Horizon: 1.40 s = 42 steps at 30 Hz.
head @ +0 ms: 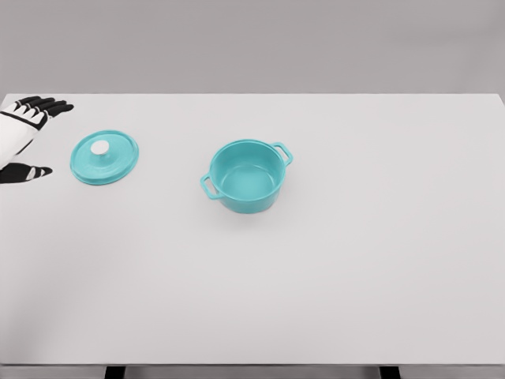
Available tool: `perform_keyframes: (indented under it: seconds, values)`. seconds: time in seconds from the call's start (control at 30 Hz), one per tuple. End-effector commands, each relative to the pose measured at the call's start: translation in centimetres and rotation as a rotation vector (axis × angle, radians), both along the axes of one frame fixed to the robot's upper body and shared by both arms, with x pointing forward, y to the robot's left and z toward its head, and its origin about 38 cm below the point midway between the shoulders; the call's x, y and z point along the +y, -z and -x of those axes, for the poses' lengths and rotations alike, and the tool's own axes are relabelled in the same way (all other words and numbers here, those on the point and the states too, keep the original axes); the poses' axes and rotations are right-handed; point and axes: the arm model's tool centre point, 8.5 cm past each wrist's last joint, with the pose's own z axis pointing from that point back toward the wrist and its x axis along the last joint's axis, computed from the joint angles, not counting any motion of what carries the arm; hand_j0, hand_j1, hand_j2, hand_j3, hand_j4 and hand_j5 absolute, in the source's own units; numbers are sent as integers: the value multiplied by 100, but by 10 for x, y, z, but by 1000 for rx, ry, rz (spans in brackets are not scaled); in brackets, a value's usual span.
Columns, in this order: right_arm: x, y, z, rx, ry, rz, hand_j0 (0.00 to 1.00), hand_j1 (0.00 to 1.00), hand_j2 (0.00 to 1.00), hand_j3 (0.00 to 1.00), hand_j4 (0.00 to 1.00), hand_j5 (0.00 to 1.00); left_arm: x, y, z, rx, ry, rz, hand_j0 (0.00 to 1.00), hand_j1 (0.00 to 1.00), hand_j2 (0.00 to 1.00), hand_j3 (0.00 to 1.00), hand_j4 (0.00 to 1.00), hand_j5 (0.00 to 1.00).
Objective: Cover the pot with left arm
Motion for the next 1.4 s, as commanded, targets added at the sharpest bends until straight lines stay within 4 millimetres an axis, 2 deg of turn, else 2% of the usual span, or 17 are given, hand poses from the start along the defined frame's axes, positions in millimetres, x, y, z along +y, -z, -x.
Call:
perform_keyframes:
  seconds: [0.0,0.23,0.3,0.37,0.43,0.5,0.53,0.57,0.67,0.83,0.93,1.07,1.23,1.37]
  values:
    - [0,0,0,0,1,0,100,100,100,100,100,100,3,-3,0,-2,-3,-3,100,100,100,100,100,100]
    - [0,0,0,0,1,0,100,100,100,100,100,100,-1,-13,-3,-28,11,-3,100,100,100,100,100,100]
    - [0,0,0,0,-1,0,100,100,100,100,100,100,-25,-7,-12,-7,79,-5,100,100,100,100,100,100]
    - [0,0,0,0,-1,0,100,100,100,100,100,100,-33,-8,-21,15,103,-30,100,100,100,100,100,100]
    - [0,0,0,0,-1,0,100,100,100,100,100,100,-31,-1,-34,162,112,-126,100,100,100,100,100,100]
    - [0,0,0,0,-1,0,100,100,100,100,100,100,-29,0,-42,233,125,-152,100,100,100,100,100,100]
    - [0,0,0,0,-1,0,100,100,100,100,100,100,-24,-2,-44,254,130,-164,91,91,91,91,91,91]
    - [0,0,0,0,-1,0,100,100,100,100,100,100,-26,-2,-45,277,159,-166,83,83,83,83,83,83]
    - [0,0,0,0,-1,0,100,100,100,100,100,100,-30,-1,-61,311,169,-178,77,77,77,77,77,77]
    - [0,0,0,0,-1,0,100,100,100,100,100,100,-33,1,-69,323,170,-182,67,67,67,67,67,67]
    - [0,0,0,0,1,0,100,100,100,100,100,100,-31,8,-70,345,162,-180,67,67,67,67,67,67]
    - [0,0,0,0,-1,0,100,100,100,100,100,100,-31,6,-73,344,161,-185,67,67,67,67,67,67]
    - [0,0,0,0,-1,0,100,100,100,100,100,100,-39,9,-77,344,170,-163,68,68,68,68,68,68]
    - [0,0,0,0,-1,0,100,100,100,100,100,100,-42,20,-82,365,161,-131,68,68,68,68,68,68]
